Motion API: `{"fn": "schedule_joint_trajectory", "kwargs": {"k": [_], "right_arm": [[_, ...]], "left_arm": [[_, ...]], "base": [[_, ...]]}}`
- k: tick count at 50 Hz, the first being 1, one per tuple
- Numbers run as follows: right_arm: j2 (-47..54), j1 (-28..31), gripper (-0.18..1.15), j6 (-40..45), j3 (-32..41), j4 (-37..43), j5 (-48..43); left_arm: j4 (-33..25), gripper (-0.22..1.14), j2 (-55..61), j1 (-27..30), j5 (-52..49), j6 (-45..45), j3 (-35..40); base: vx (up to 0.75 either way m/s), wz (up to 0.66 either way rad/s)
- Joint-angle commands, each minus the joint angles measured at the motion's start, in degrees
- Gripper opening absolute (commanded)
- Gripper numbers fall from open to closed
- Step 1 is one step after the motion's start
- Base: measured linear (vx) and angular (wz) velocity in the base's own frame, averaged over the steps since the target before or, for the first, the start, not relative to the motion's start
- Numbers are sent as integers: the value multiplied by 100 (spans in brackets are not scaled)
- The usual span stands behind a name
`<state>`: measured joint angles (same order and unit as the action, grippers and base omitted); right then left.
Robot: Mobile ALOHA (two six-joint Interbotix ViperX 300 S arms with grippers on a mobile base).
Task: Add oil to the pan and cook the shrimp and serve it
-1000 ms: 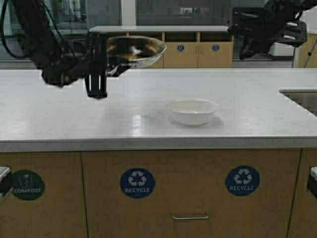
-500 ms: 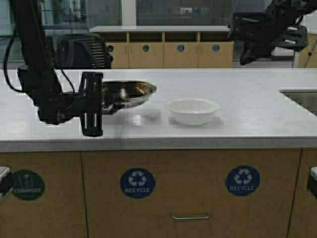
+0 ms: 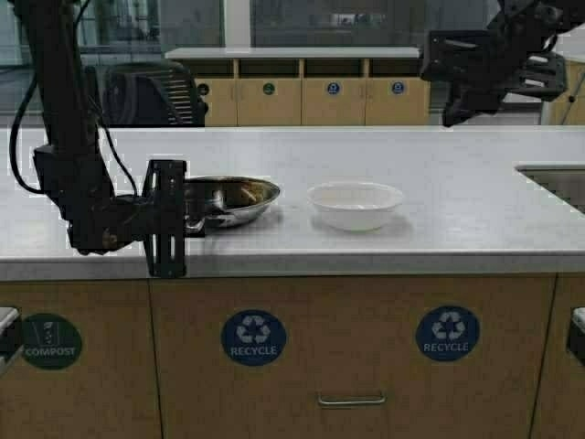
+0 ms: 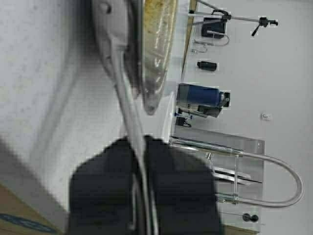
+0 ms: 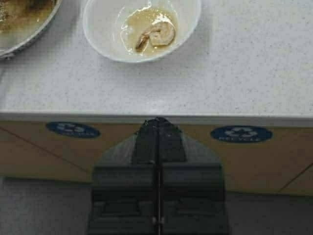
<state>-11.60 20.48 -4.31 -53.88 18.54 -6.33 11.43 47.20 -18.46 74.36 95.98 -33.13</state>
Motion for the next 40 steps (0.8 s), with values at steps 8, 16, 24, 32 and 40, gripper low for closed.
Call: {"fn": "schedule_joint_trajectory", "kwargs": {"k": [8,16,24,32,40], "right_arm": [[35,0,7,-9,123,9,-53],[53,9,7,-9,123,0,-53],[53,0,7,-9,132,0,-53],[53,0,7,-9,132,0,-79],[62,0,7,-9,141,0,-97]], "left_arm": [[290,5,114,-9,229,413,290],[563,12,158,-9,422,272,404],[571,52,158,-18,448,-123,431],[571,103,141,-9,448,-281,404],[589,102,141,-9,457,-290,404]], "base": [[0,0],[0,0],[0,0],[0,0],[0,0]]}}
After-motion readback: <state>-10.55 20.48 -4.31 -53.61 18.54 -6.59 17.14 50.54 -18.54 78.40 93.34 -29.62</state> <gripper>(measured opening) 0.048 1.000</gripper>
